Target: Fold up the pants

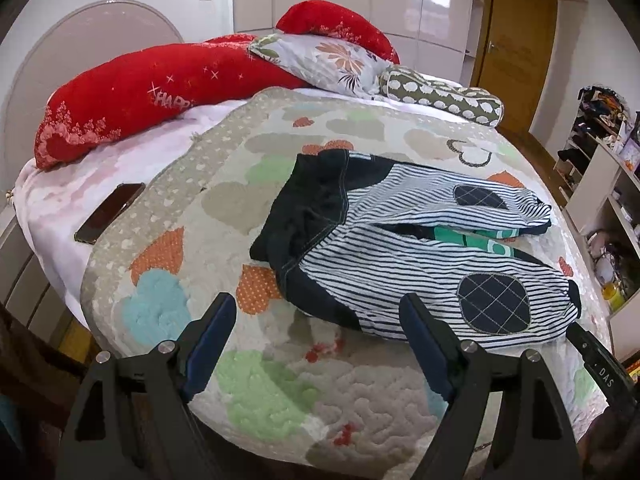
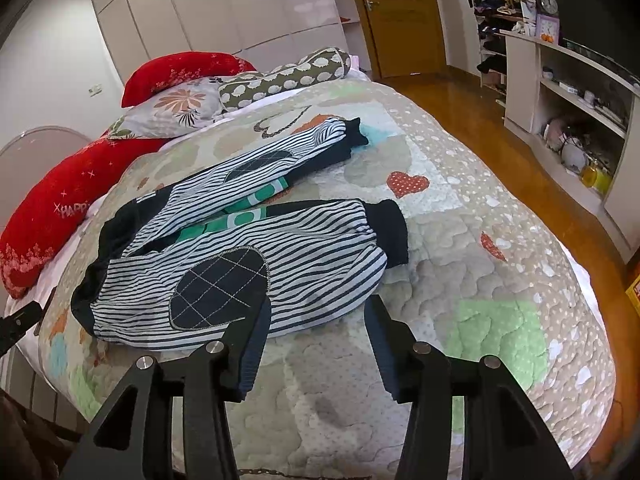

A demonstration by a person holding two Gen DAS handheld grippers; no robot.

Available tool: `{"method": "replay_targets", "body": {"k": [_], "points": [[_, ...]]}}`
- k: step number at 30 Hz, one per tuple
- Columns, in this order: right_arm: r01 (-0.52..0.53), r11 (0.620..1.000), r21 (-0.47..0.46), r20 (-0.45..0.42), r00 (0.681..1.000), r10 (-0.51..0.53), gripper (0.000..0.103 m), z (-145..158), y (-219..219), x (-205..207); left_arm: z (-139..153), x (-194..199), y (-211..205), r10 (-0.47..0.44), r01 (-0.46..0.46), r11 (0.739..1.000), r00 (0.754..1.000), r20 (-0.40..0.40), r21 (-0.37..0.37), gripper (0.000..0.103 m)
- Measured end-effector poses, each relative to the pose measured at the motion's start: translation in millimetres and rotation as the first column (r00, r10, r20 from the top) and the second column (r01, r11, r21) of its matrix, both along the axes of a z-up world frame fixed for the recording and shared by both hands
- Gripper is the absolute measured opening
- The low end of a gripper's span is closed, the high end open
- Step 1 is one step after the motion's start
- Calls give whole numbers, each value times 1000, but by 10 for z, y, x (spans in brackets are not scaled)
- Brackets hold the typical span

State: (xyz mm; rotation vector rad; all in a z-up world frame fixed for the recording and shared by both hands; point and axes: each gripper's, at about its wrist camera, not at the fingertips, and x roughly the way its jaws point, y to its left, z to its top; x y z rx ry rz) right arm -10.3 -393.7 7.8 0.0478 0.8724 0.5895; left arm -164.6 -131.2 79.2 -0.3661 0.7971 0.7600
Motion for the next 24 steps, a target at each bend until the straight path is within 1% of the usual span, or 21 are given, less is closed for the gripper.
{"method": "replay_targets", "body": {"k": [2,6,9,11,12,14,15,16,18,20,22,24], "points": [[-6,1000,0,-4,1000,6,54,-24,10,10,-39,9,30,3,-3,1000,1000,-8,-10,83],[-52,999,3,-11,999,52,54,-37,73,44,-82,31,162,-3,2,999,1000,-13,-41,83],[-95,996,5,-3,996,95,54,55,123,154,-62,147,392,-26,25,997,1000,-11,-79,83],[-137,991,4,-4,991,137,54,169,183,286,-41,294,579,-59,57,991,998,-13,-121,83],[-172,985,-7,-2,985,172,54,273,252,418,-32,368,672,-71,68,988,997,-17,-140,83],[-217,976,-23,-12,976,217,60,391,381,595,-14,618,896,-105,98,981,994,-33,-169,83],[-251,967,-30,-35,968,250,60,457,487,785,-21,739,980,-122,113,977,991,-45,-179,83],[-268,963,-35,-40,963,267,60,499,574,923,-35,890,1077,-142,129,973,988,-57,-192,83],[-317,946,-69,-24,948,316,60,535,785,1160,-69,1190,1241,-186,167,962,980,-71,-217,83],[-364,922,-129,7,930,368,60,526,1057,1425,-111,1520,1375,-238,215,951,968,-83,-223,83],[-403,897,-182,-9,913,409,60,450,1334,1704,-173,1804,1480,-295,265,936,950,-106,-230,83],[-424,878,-224,-30,903,428,60,355,1577,1941,-271,2044,1587,-331,293,925,935,-131,-244,83]]}}
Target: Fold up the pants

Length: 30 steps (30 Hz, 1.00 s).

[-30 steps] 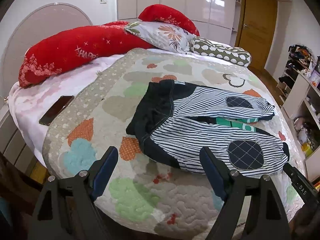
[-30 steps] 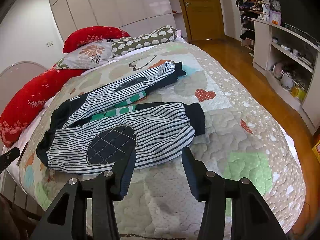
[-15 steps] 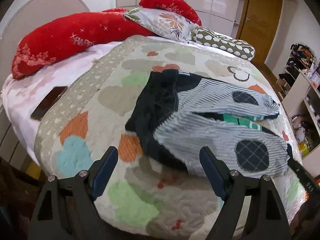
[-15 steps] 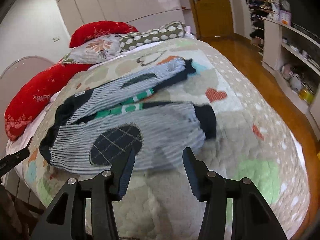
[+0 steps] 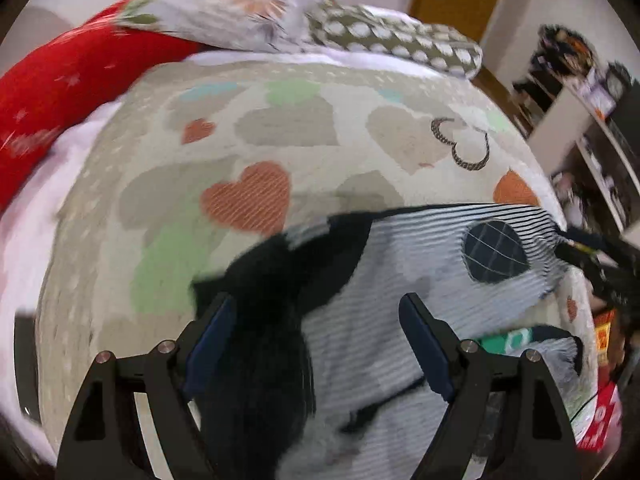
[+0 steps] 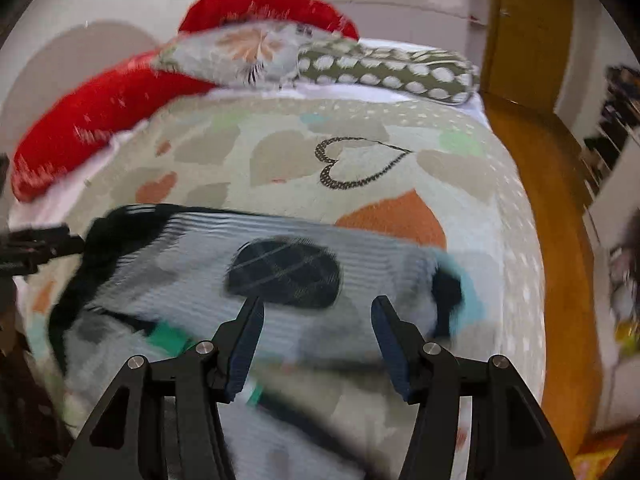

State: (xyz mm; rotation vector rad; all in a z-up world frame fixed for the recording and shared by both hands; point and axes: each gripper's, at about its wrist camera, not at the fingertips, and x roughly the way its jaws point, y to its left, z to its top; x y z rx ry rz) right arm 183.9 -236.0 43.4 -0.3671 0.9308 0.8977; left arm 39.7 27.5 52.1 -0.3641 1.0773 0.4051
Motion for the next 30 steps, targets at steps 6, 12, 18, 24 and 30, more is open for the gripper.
{"method": "replay_targets", "body": {"k": [6,12,18,24,30], "points": [[-38,997,-69,-49,998,35,60,-319,519,510,-399,440,418,-60,55,992,998,-36,-112,83],[-116,986,-118,-113,988,103,60,-595,859,741,-767,598,576,-123,106,979,988,-91,-175,83],[-153,980,-126,-83,986,143,40,-690,911,671,-719,591,270,-236,233,972,964,-127,-33,36],[-154,978,-144,-39,988,150,4,-553,863,500,-445,486,-33,-241,250,966,963,-117,71,5],[-129,987,-94,34,991,133,4,-133,566,197,-31,146,-256,-224,231,961,973,-63,149,5]]}}
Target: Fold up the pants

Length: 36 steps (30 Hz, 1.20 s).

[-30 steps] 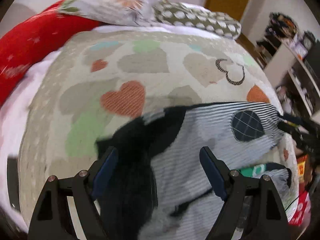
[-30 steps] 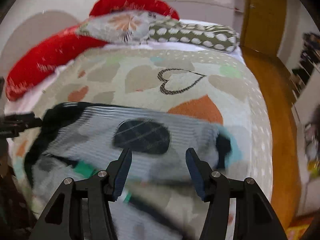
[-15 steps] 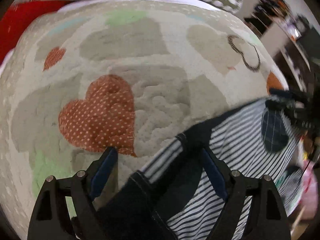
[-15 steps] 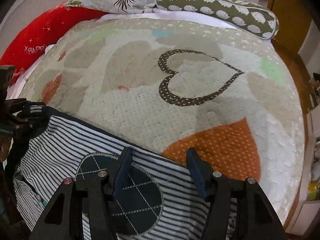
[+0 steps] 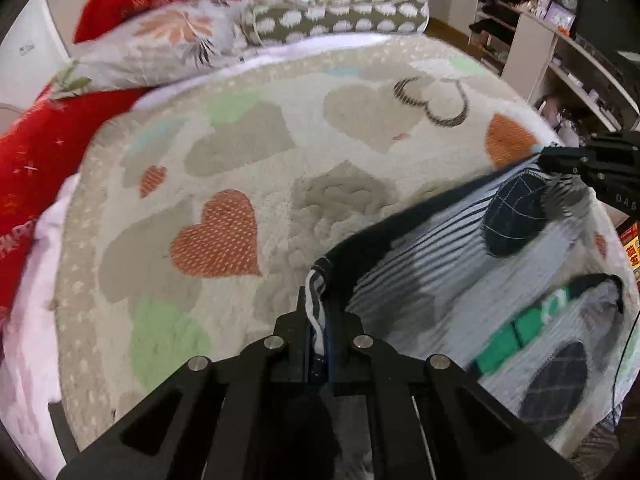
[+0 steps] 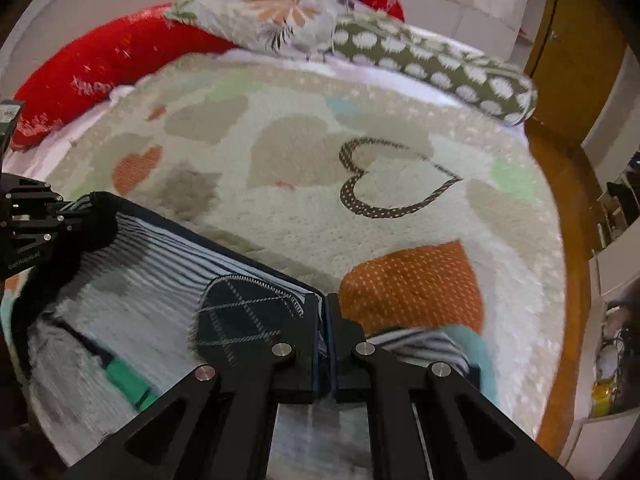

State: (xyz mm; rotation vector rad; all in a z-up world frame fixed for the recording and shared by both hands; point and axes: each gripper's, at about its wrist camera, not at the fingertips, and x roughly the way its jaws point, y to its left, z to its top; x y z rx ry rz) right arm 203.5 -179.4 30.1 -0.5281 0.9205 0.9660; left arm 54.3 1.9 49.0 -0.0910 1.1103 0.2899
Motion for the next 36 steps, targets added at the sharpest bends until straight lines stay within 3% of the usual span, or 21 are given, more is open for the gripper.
{"method": "replay_targets", "body": {"k": [5,11,16,21,26,29,31,33,36], "points": [[14,997,70,24,1000,-15,4,285,-418,-443,293,-431,-296,3,-5,1000,997,76,28,5],[22,991,135,-9,1000,-21,4,274,-875,-1049,351,-1065,-721,10,-22,996,989,145,81,5],[32,987,158,-74,997,-20,4,42,-1163,-1485,163,-1447,-917,40,-54,994,988,151,95,5],[68,984,167,-141,989,-44,4,-225,-1328,-1730,-221,-1659,-1003,94,-103,987,993,78,122,8],[107,983,151,-160,984,-82,8,-367,-1511,-1949,-359,-1944,-971,136,-138,990,989,59,34,27],[160,970,180,-186,974,-126,8,-342,-1758,-1965,-233,-2222,-905,205,-205,979,974,98,-13,41],[207,954,217,-183,969,-169,8,-276,-1961,-1961,-101,-2355,-887,241,-237,971,960,142,-42,42],[264,931,251,-181,958,-223,9,-196,-2145,-1880,34,-2398,-848,260,-246,965,947,191,-93,51],[372,881,292,-179,926,-332,25,-98,-2332,-1652,144,-2289,-772,306,-281,951,921,241,-133,61]]}}
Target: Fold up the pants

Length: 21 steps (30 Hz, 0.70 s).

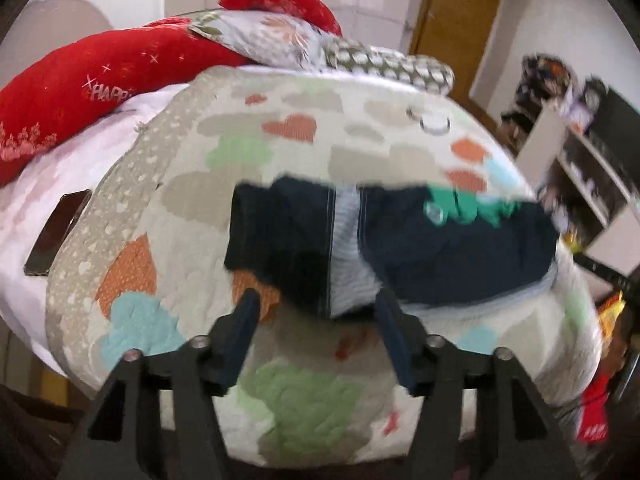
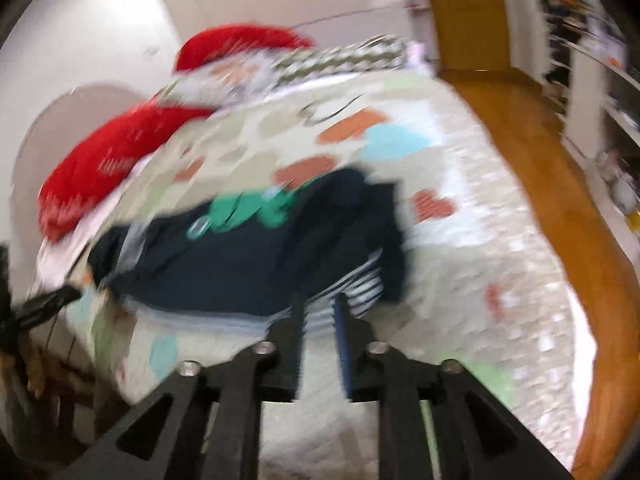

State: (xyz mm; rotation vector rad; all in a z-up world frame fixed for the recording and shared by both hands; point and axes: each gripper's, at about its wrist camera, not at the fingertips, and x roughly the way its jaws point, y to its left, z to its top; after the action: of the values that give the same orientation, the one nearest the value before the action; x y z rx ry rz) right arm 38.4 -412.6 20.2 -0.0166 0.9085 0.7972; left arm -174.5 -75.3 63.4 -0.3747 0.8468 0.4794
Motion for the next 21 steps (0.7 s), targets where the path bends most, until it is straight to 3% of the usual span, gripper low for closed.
{"method": "replay_targets", "body": {"k": [2,5,9,10,11,13,17,19,21], "points": [[49,998,42,-8,999,-48,35,34,-26,122,-18,166,29,17,-17,1000,1000,-6,8,62],[95,994,61,-26,995,-93,36,19,81,340,-153,433,67,24,-24,1000,1000,-20,-2,62],[138,990,-1,-10,990,-138,36,-124,349,568,-376,597,102,73,-71,997,994,-76,30,62],[139,990,-16,-18,990,-139,25,-156,388,600,-423,608,111,85,-82,996,992,-91,34,62],[123,992,-10,-64,990,-123,6,-203,422,646,-458,617,118,93,-89,995,990,-107,38,62],[112,993,46,-135,985,-105,6,-205,389,659,-509,616,127,95,-90,995,988,-125,44,62],[161,979,123,-171,975,-139,6,-97,111,596,-559,624,132,94,-87,995,986,-140,55,63],[221,972,77,-157,966,-207,6,-126,-18,609,-592,629,121,98,-90,994,984,-147,60,65],[324,944,-61,-102,939,-329,6,-204,-140,661,-604,634,87,96,-84,994,982,-160,76,65]]}}
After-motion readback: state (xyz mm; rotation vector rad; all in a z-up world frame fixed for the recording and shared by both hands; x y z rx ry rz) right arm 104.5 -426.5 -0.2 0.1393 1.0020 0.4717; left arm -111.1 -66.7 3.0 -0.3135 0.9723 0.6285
